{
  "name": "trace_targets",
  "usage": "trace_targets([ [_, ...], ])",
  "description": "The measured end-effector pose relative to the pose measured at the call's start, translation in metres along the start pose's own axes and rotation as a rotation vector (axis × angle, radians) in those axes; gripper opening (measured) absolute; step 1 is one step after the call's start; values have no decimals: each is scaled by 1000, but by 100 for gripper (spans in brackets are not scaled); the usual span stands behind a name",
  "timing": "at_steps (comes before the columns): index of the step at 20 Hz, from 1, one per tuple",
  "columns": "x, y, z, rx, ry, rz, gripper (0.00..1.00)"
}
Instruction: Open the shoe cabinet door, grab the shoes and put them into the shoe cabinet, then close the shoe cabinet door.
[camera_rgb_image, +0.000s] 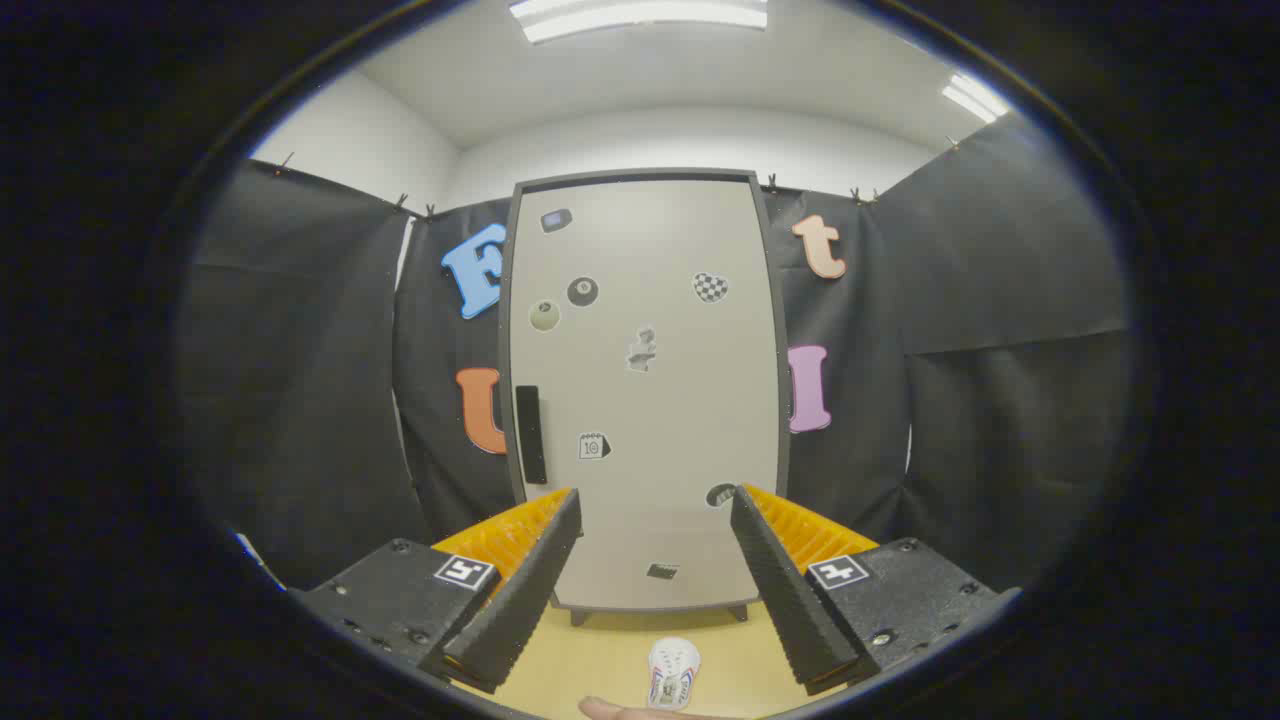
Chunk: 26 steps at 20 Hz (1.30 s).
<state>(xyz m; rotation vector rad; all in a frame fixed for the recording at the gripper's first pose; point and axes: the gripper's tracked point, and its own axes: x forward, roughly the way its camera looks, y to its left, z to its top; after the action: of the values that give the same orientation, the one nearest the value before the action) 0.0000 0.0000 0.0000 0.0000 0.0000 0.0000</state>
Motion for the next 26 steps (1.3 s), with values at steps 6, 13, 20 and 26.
trace_targets([
  [6,4,-6,-2,7,0,-8,99],
  [13,24,-9,-8,16,6,-19,99],
  [20,56,8,-12,-10,5,25,99],
  [26,81,52,-15,-3,31,96,99],
])
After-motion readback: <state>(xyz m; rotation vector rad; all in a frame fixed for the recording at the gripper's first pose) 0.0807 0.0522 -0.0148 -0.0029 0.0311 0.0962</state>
